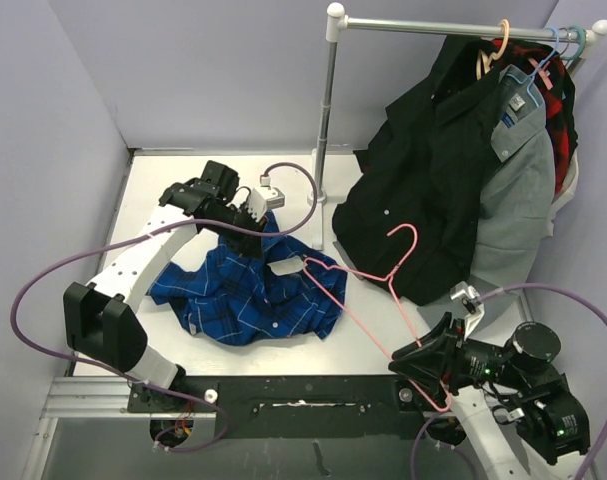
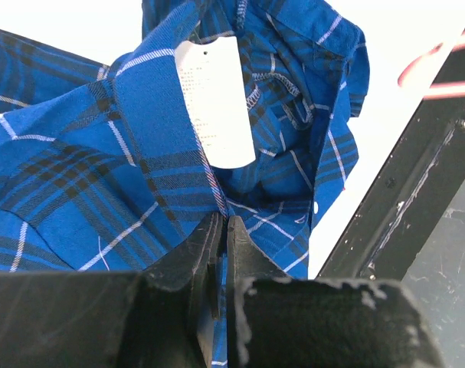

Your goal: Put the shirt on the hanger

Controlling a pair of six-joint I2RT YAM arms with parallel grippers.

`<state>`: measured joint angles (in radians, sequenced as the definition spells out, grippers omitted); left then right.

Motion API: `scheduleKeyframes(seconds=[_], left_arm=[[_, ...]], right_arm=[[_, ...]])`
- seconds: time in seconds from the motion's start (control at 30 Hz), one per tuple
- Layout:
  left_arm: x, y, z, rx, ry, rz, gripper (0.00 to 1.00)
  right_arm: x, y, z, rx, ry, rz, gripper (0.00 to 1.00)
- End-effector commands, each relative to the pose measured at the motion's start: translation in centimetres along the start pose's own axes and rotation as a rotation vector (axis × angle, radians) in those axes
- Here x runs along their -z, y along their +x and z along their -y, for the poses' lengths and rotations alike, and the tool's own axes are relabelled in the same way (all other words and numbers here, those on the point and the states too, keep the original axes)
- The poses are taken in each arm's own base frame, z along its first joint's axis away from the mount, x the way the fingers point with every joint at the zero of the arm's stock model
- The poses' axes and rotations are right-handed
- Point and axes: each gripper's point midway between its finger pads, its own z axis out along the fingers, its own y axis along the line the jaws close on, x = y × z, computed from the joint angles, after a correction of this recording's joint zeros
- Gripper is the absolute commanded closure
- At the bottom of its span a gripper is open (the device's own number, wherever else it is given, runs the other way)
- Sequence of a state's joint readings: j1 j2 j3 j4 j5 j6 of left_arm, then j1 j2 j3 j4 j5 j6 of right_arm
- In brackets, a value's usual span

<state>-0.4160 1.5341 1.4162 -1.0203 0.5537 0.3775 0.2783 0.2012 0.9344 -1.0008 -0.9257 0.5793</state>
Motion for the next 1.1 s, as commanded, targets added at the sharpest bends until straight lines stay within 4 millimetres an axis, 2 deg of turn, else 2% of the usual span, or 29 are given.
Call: scheduleKeyframes(seconds=[0.0,0.07,0.17,0.23,0.4,0.53,0.63,0.8,1.0,1.07], left_arm=[[0.8,-2.1,-0.7,-0.012,-0.027,0.047,1.0],[0.9,-2.2,-0.9,-0.016,-0.035,0.046,1.0],[1.2,-2.7,-0.3,-0.017,-0.013,0.061,1.0],[1.5,-3.0,0.0,-0.016,-0.007,0.072,1.0],[1.6,-4.1,0.1,-0.024,-0.006,0.086,1.0],[1.3,-4.9,0.5,-0.018,0.019,0.08,1.0],[0.8,-5.1,0.4,-0.018,0.026,0.068,1.0],[0.2,-5.2,0.0,-0.015,0.028,0.045,1.0],[0.5,-5.3,0.1,-0.02,0.028,0.047,1.0],[0.5,-5.2,0.1,-0.024,0.023,0.045,1.0]], right_arm=[[-1.0,-0.1,-0.8,-0.099,-0.106,-0.02,1.0],[-1.6,-0.3,0.1,-0.11,-0.108,-0.003,1.0],[-2.8,-0.5,2.5,-0.121,-0.081,0.013,1.0],[-3.6,-1.4,3.8,-0.106,-0.073,0.035,1.0],[-5.7,-3.7,5.9,-0.104,-0.092,0.045,1.0],[-7.6,-4.6,7.1,-0.076,-0.092,0.017,1.0],[-9.9,-4.8,7.6,-0.06,-0.11,0.006,1.0],[-14.3,-3.5,7.8,0.014,-0.104,-0.072,1.0],[-15.7,-3.6,11.0,0.056,0.014,-0.025,1.0],[-16.0,-3.7,11.5,0.044,0.011,0.003,1.0]])
